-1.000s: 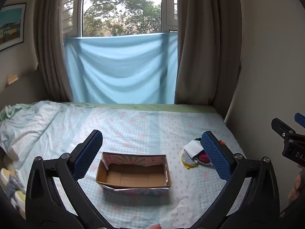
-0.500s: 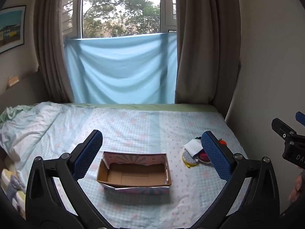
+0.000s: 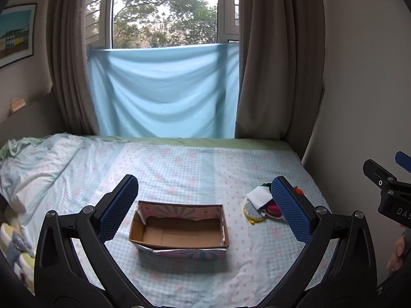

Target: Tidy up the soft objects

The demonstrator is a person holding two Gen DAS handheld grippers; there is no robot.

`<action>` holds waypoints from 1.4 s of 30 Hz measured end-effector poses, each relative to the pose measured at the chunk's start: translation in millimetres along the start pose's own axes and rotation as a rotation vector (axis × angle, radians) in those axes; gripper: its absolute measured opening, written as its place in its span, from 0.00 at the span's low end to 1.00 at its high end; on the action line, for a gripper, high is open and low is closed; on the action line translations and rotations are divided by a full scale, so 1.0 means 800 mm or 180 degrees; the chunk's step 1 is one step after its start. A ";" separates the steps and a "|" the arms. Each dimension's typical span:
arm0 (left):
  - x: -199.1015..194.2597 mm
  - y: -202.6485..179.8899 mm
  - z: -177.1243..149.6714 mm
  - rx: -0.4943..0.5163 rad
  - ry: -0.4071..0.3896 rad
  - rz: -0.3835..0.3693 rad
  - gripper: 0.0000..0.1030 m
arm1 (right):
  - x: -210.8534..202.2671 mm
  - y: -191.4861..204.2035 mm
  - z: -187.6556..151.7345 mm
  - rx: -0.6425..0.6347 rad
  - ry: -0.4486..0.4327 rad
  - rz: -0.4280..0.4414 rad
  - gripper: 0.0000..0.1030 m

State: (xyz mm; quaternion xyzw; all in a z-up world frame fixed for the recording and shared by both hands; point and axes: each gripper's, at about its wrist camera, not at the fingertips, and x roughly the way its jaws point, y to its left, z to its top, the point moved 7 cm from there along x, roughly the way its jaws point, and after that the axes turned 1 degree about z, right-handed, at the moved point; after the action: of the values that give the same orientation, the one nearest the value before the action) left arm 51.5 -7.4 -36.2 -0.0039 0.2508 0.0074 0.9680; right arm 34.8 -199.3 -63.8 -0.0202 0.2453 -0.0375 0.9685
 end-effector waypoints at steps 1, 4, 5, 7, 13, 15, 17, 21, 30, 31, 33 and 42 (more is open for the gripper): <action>0.000 0.000 0.000 -0.0005 0.0002 -0.0001 1.00 | 0.001 0.000 0.000 -0.0001 0.0003 0.0004 1.00; 0.000 0.001 0.001 -0.0006 0.0006 0.0001 1.00 | 0.001 0.001 -0.002 -0.0003 0.0000 0.0004 1.00; 0.000 0.001 0.000 -0.0006 0.0008 0.0005 1.00 | 0.001 0.002 -0.003 -0.0002 0.0000 0.0005 1.00; 0.001 0.002 0.000 -0.0006 0.0016 0.0009 1.00 | 0.002 0.002 -0.003 0.0001 0.0005 0.0011 1.00; 0.004 0.004 -0.001 -0.0016 0.0046 0.0000 1.00 | 0.001 0.005 -0.007 -0.0009 0.0043 -0.0004 1.00; 0.004 0.004 -0.002 -0.0007 0.0052 -0.0012 1.00 | 0.001 0.006 -0.009 -0.0008 0.0079 -0.0008 1.00; 0.005 0.003 -0.002 0.0000 0.0064 -0.0027 1.00 | 0.002 0.005 -0.011 0.0004 0.0097 -0.0003 1.00; 0.007 0.002 -0.002 0.0002 0.0087 -0.0039 1.00 | 0.000 0.005 -0.011 0.0004 0.0113 -0.0013 1.00; 0.007 0.004 -0.002 0.0003 0.0091 -0.0062 1.00 | 0.000 0.006 -0.010 -0.0015 0.0134 -0.0003 1.00; 0.008 0.004 -0.002 0.0003 0.0092 -0.0061 1.00 | 0.000 0.006 -0.010 -0.0016 0.0136 -0.0004 1.00; 0.008 0.004 -0.002 0.0003 0.0096 -0.0063 1.00 | 0.000 0.006 -0.009 -0.0014 0.0135 -0.0006 1.00; 0.009 0.006 -0.002 -0.0003 0.0112 -0.0067 1.00 | -0.001 0.006 -0.010 -0.0018 0.0141 -0.0002 1.00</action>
State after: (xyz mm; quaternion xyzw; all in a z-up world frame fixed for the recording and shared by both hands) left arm 56.6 -2.3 -40.9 -0.0070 0.2677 -0.0028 0.9635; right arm 30.8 -194.7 -70.5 -0.0223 0.2669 -0.0376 0.9627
